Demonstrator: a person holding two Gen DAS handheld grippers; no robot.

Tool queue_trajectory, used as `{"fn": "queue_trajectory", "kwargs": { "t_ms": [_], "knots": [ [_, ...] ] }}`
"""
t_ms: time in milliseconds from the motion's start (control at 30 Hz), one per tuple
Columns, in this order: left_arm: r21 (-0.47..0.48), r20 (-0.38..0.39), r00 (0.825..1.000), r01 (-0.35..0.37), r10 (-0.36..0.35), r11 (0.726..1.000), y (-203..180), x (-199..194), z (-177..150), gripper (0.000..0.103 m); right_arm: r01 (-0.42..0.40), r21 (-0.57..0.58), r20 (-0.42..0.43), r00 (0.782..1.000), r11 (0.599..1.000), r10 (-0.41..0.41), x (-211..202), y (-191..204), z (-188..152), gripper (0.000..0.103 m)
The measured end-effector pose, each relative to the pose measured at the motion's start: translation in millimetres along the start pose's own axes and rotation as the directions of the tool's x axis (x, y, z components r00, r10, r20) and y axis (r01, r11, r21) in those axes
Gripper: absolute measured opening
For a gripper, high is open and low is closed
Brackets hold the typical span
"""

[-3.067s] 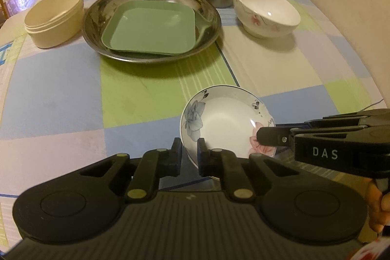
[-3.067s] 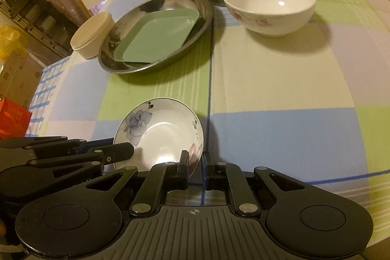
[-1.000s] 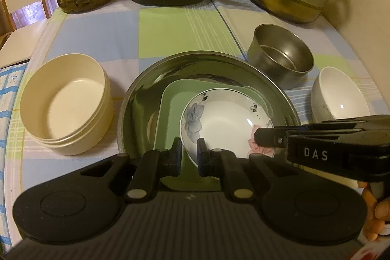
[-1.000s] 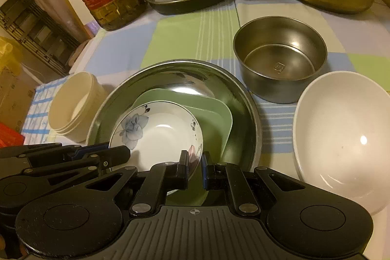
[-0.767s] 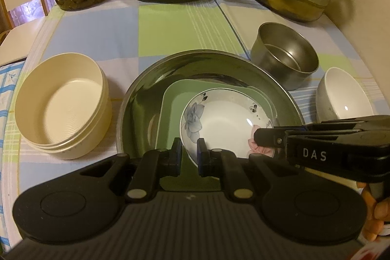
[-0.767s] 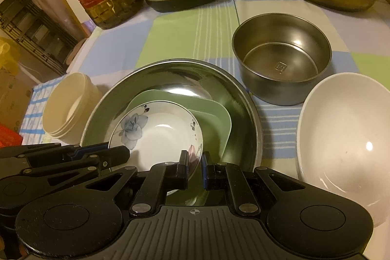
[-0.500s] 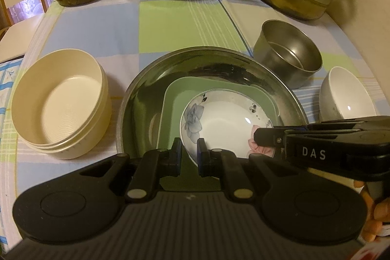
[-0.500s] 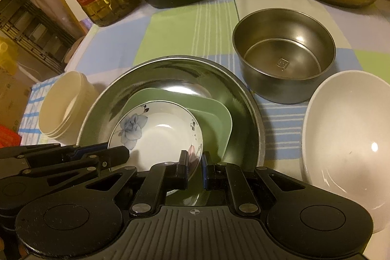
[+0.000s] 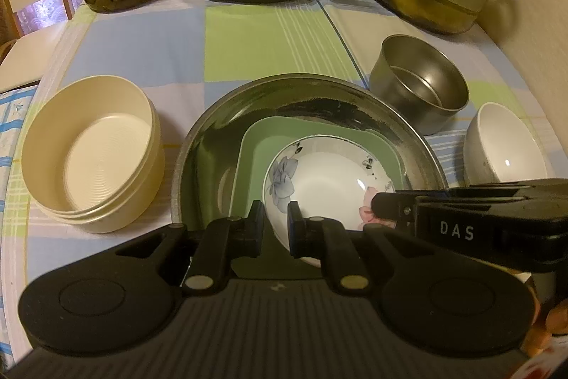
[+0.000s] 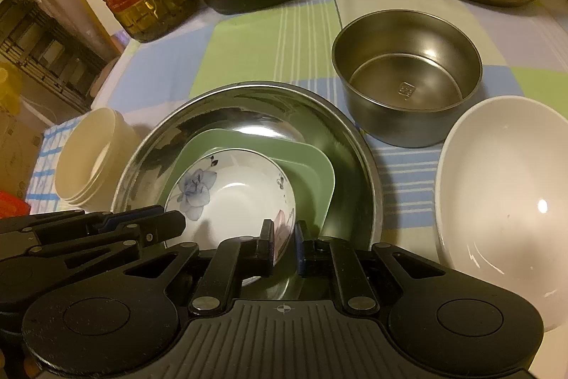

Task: Organize plates and bowls
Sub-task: 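Open both grippers and pull back from the stacked dishes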

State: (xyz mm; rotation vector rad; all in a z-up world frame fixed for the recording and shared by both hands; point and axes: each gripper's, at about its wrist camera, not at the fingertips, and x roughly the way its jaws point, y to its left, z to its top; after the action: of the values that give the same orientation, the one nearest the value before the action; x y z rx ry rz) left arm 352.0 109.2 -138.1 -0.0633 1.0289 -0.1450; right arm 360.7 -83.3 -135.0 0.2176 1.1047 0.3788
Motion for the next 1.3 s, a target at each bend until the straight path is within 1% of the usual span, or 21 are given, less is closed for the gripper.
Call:
{"fn": "queue_trajectory", "kwargs": {
  "t_ms": [100,133,167,233,333,467,600,800,967,1300],
  "knots": [
    [-0.005,0.005,1.000,-0.001,0.001,1.000,-1,-3,0,0.012,-0.005,0.002,0.010,1.000,1.000,0.005,-4,1,-1,0.017],
    [-0.006,0.008,1.000,-0.001,0.001,1.000,-1,-5,0,0.012,-0.007,0.002,0.014,1.000,1.000,0.007,-6,1,-2,0.024],
    [-0.006,0.011,1.000,-0.001,0.002,1.000,-2,-7,0,0.012,-0.009,0.001,0.020,1.000,1.000,0.009,-8,1,-3,0.033],
    [-0.010,0.018,1.000,-0.001,0.001,1.000,-3,-11,-1,0.012,-0.013,0.001,0.036,0.999,1.000,0.013,-13,1,-5,0.043],
    [-0.023,0.027,1.000,-0.004,0.004,1.000,-4,-20,-3,0.018,-0.023,-0.001,0.046,0.999,1.000,0.023,-21,2,-8,0.047],
    [-0.046,0.048,0.999,-0.006,0.008,0.999,-6,-38,-9,0.019,-0.044,0.005,0.070,0.997,0.999,0.043,-37,1,-15,0.055],
    [-0.061,0.070,0.998,-0.001,0.005,0.998,-10,-59,-18,0.021,-0.070,0.008,0.102,0.992,0.998,0.069,-58,1,-25,0.059],
    [-0.065,0.074,0.997,-0.011,0.015,0.998,-22,-90,-39,0.022,-0.100,-0.005,0.119,0.988,0.995,0.099,-91,-1,-44,0.065],
    [-0.076,0.080,0.997,-0.016,0.022,0.997,-35,-113,-61,0.023,-0.116,-0.020,0.111,0.987,0.993,0.118,-116,-7,-68,0.069],
    [-0.109,0.091,0.995,-0.040,0.050,0.993,-58,-155,-112,0.024,-0.120,-0.068,0.081,0.989,0.990,0.125,-158,-18,-118,0.072]
  ]
}}
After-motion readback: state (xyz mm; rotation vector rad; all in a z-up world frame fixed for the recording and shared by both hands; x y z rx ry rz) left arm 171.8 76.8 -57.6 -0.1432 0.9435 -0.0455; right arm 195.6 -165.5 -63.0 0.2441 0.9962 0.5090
